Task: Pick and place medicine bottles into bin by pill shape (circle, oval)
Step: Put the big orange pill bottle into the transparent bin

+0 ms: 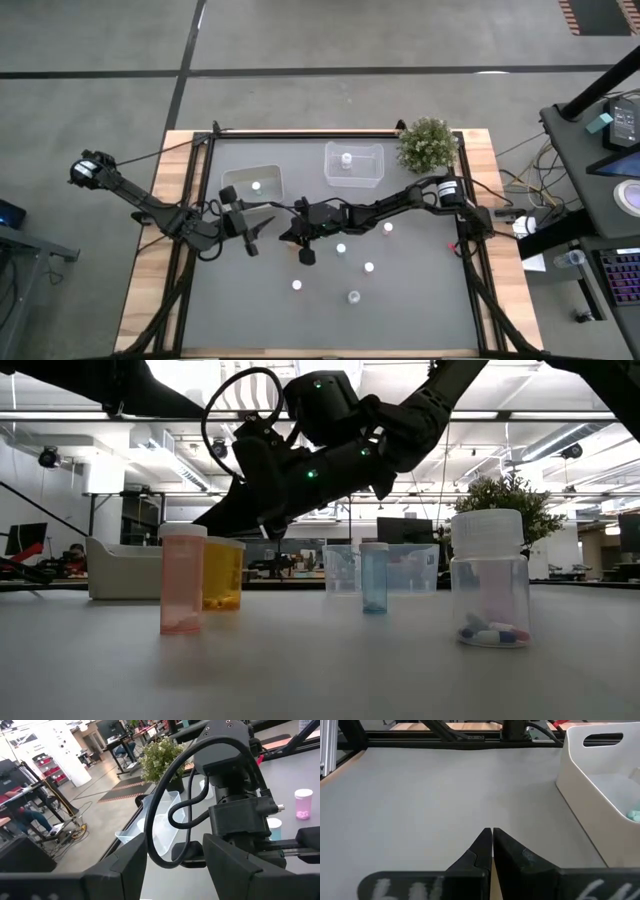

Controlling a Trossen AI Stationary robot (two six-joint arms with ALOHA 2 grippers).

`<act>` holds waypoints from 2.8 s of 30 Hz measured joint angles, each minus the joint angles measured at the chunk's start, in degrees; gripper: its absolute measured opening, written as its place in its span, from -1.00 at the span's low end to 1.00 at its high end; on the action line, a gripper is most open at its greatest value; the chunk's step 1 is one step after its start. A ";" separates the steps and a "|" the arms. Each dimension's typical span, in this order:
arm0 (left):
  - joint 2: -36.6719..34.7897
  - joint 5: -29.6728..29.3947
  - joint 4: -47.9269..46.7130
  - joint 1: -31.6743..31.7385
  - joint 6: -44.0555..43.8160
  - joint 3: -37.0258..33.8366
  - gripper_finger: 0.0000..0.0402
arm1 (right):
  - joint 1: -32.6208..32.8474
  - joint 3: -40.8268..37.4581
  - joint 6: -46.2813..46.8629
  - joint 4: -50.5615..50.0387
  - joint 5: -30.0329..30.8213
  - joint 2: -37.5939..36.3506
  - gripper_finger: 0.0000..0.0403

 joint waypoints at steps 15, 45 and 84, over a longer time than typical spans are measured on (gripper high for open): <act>0.11 -0.08 0.44 0.00 -0.02 -0.02 -0.13 | 0.00 1.03 -0.96 -1.12 -0.07 -2.25 -0.96; 0.63 0.07 0.51 0.02 0.07 -0.04 -0.13 | 1.30 0.92 -1.96 -14.60 2.64 -5.98 -0.96; 3.96 13.78 -2.17 0.00 -17.35 -2.50 -0.15 | 1.25 0.22 -7.66 -22.66 3.13 -13.24 -0.96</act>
